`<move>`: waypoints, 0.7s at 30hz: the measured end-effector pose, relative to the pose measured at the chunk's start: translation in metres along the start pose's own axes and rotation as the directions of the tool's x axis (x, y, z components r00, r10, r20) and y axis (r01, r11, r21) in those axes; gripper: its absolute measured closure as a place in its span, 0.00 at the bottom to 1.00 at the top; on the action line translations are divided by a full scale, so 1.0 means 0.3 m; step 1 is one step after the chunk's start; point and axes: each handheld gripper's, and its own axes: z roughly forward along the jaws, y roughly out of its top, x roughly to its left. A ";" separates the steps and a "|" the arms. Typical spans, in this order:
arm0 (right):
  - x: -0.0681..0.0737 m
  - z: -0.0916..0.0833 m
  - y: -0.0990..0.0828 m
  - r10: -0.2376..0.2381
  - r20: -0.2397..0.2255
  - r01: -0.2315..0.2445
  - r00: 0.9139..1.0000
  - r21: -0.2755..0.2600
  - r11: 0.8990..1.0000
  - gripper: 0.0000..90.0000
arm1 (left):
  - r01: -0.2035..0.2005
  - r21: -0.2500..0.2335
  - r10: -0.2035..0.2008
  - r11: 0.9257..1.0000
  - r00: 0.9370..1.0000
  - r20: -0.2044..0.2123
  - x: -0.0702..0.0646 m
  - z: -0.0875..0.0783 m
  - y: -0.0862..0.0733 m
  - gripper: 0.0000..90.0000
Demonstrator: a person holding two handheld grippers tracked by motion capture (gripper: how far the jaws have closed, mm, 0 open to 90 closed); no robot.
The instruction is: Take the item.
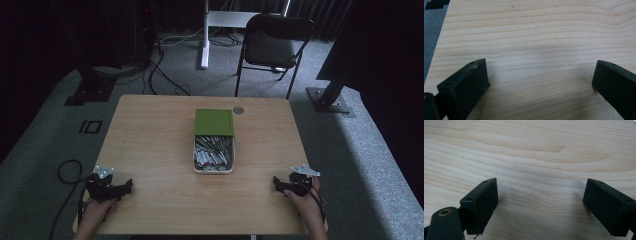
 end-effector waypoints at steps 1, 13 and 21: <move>-0.001 0.000 0.000 0.006 0.007 -0.006 1.000 0.000 1.000 0.14 | 0.003 0.001 -0.003 1.000 1.000 -0.003 0.000 0.001 0.001 0.01; 0.001 0.000 0.000 0.009 0.012 -0.009 1.000 0.000 1.000 0.14 | -0.018 0.003 0.018 1.000 1.000 0.015 0.009 0.004 0.005 0.01; 0.001 0.000 0.000 0.010 0.012 -0.010 1.000 0.000 1.000 0.14 | -0.020 0.002 0.020 1.000 1.000 0.017 0.009 0.003 0.003 0.01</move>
